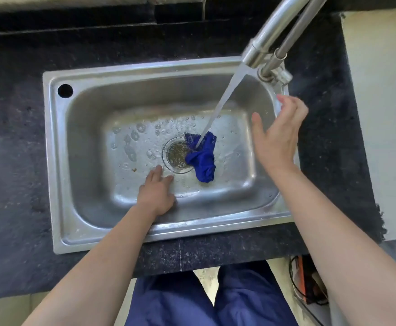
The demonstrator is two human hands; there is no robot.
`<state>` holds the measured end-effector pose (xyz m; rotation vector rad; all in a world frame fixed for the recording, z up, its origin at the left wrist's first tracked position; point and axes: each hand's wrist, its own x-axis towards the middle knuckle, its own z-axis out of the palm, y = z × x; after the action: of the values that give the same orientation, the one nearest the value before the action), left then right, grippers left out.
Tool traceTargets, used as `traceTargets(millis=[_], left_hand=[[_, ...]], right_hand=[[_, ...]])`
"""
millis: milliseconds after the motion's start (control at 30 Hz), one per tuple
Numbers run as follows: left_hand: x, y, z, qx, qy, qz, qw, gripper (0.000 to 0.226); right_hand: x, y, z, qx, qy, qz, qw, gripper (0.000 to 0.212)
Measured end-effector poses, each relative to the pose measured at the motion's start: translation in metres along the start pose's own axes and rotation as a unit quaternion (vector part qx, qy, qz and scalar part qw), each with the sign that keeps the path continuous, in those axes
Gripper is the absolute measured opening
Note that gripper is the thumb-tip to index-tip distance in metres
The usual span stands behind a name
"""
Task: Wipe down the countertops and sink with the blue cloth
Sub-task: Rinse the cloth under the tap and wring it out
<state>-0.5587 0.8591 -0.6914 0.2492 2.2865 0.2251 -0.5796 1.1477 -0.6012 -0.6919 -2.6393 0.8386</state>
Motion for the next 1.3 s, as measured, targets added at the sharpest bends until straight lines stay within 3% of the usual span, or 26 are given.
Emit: traceTargets(millis=[100,167,333,533,833,967,1033,1167,1233,1300], left_hand=[[-0.001,0.000,0.001,-0.002,-0.017,0.001,1.000,0.063],[0.000,-0.002,0.001,-0.021,-0.022,0.000,1.000,0.064],[0.002,-0.005,0.002,-0.033,-0.006,0.002,0.999,0.060],[0.006,-0.008,0.003,-0.037,0.011,0.002,0.999,0.056],[0.006,-0.008,0.004,-0.038,0.015,0.002,0.999,0.054],[0.007,-0.008,0.003,-0.040,0.022,0.002,0.999,0.053],[0.006,-0.007,0.003,-0.042,0.026,0.001,0.999,0.051],[0.008,-0.005,0.004,-0.052,0.048,0.000,0.997,0.048],[0.009,-0.005,0.005,-0.059,0.066,0.001,0.996,0.045],[0.010,-0.005,0.006,-0.062,0.072,0.003,0.995,0.044]], right_hand=[[0.025,-0.001,-0.005,-0.040,-0.014,0.002,0.999,0.075],[0.036,-0.002,-0.002,-0.085,-0.042,-0.005,0.995,0.068],[0.038,-0.001,0.005,-0.116,-0.007,-0.014,0.993,0.053],[0.056,0.013,0.000,-0.014,0.049,-0.015,0.999,0.037],[0.084,0.006,-0.007,-0.002,0.080,0.059,0.995,0.041],[0.074,0.004,0.004,0.112,0.104,0.094,0.984,0.037],[0.064,0.001,0.010,0.119,0.111,0.101,0.981,0.039],[0.011,-0.010,0.034,0.102,0.035,0.091,0.990,0.081],[-0.023,-0.010,0.052,0.054,-0.108,0.068,0.990,0.089],[-0.051,-0.002,0.071,-0.015,-0.286,0.008,0.958,0.083]])
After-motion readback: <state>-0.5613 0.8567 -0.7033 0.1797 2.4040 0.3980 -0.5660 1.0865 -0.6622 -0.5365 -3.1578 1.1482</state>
